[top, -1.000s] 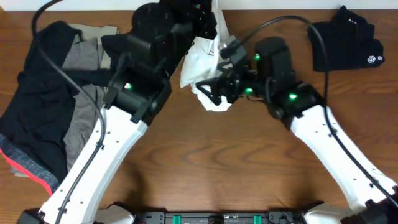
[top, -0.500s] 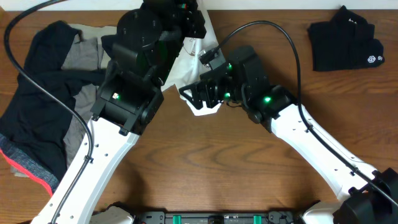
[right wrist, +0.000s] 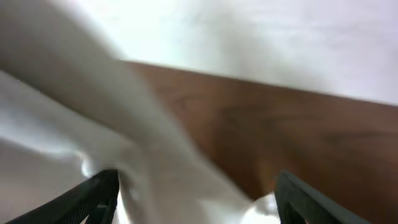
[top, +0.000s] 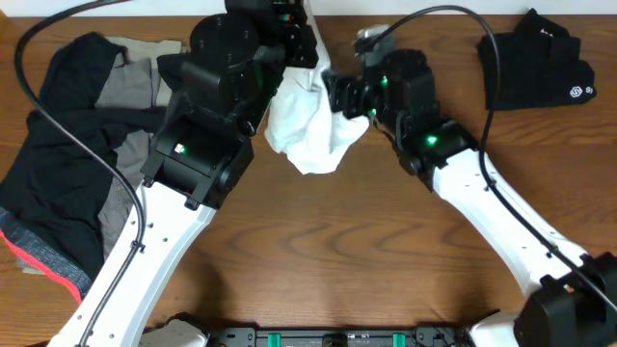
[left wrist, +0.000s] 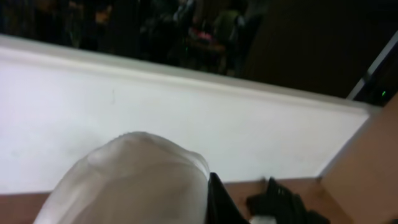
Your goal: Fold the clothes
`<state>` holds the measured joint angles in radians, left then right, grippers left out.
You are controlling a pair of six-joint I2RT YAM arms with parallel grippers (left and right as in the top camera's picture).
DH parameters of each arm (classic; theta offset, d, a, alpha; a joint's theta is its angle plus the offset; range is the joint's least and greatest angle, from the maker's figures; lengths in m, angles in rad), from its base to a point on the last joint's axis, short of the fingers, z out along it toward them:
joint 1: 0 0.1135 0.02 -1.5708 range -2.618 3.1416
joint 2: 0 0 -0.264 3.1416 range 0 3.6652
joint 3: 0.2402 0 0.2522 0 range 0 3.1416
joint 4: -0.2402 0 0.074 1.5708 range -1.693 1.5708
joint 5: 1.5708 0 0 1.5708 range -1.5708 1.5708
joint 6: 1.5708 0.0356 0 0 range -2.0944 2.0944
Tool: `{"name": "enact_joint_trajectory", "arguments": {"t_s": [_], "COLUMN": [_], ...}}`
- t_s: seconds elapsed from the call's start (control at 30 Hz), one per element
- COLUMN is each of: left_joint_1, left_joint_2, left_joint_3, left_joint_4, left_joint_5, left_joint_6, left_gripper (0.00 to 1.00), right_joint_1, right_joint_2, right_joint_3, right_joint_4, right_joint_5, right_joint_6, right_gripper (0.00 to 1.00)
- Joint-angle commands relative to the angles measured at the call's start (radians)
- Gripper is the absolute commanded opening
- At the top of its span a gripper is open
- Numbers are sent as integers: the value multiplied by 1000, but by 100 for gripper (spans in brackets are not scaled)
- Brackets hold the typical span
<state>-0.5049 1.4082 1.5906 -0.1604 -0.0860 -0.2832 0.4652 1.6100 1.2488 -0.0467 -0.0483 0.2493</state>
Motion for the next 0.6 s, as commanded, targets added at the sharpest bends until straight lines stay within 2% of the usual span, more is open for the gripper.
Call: {"name": "enact_joint_trajectory", "arguments": {"t_s": [0.0, 0.23, 0.57], "left_joint_1": [3, 4, 4], "left_joint_2": [-13, -12, -9], "left_joint_3": [24, 24, 24], "left_joint_4": [-12, -15, -19], "left_joint_5": [-1, -39, -39], "left_joint_6": [17, 22, 48], "left_gripper": [6, 6, 6], "right_joint_1": [-35, -77, -62], "right_joint_2": [66, 14, -185], "right_joint_3": [5, 6, 6], "right_joint_4": [34, -29, -206], "right_joint_5": [53, -245, -473], "right_joint_6": [-18, -55, -98], "right_gripper": [79, 84, 87]}}
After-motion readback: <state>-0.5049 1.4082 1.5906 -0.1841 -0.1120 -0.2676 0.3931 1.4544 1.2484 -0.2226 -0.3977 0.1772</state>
